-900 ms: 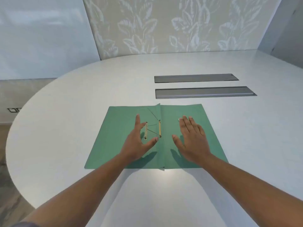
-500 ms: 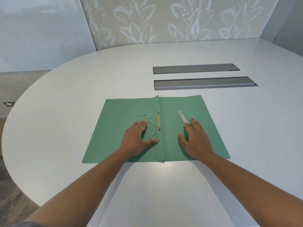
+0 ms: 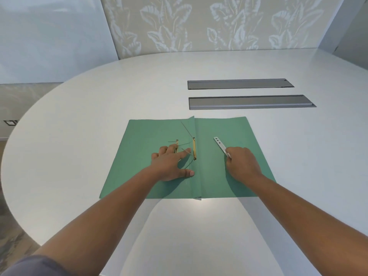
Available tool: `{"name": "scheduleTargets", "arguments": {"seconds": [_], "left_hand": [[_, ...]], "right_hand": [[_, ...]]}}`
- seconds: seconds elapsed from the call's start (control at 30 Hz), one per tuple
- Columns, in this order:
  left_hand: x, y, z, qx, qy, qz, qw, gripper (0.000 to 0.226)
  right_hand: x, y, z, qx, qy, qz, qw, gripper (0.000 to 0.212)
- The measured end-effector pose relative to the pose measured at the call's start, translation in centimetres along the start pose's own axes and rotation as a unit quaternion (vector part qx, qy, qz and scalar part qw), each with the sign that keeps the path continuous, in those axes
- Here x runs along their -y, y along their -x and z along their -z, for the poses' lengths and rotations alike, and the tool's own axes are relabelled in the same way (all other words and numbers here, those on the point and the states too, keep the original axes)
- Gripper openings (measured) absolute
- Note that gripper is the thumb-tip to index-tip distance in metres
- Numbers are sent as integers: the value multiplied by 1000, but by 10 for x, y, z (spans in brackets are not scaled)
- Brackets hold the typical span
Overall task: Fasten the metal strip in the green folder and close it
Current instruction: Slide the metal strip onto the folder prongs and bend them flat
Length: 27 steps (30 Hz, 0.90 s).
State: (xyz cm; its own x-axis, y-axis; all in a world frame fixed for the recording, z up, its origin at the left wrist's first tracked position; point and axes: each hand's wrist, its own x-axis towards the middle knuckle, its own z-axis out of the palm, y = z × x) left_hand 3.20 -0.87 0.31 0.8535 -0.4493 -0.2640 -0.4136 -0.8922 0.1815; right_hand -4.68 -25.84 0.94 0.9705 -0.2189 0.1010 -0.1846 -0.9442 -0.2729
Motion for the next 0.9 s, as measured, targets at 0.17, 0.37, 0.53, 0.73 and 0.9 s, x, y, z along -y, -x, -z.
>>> {"name": "scheduleTargets", "arguments": {"seconds": [0.17,0.37,0.53,0.73,0.9], "left_hand": [[-4,-4,11,24,-7,-15,1000,101],[-3,-12,18,36,-1,-44,998,104],[-1,-18,19,30,55,-67,996,97],[10,-34,35,85,173,-75,978,63],[6,-48,32,-67,295,-24,953,32]], "right_hand": [[6,-14,4,18,-6,-16,1000,19],[20,-25,0,16,-210,-83,974,35],[33,-34,-5,25,-354,-111,928,30],[43,-47,-13,84,-476,-144,863,31],[44,-52,-19,90,-490,-167,851,23]]}}
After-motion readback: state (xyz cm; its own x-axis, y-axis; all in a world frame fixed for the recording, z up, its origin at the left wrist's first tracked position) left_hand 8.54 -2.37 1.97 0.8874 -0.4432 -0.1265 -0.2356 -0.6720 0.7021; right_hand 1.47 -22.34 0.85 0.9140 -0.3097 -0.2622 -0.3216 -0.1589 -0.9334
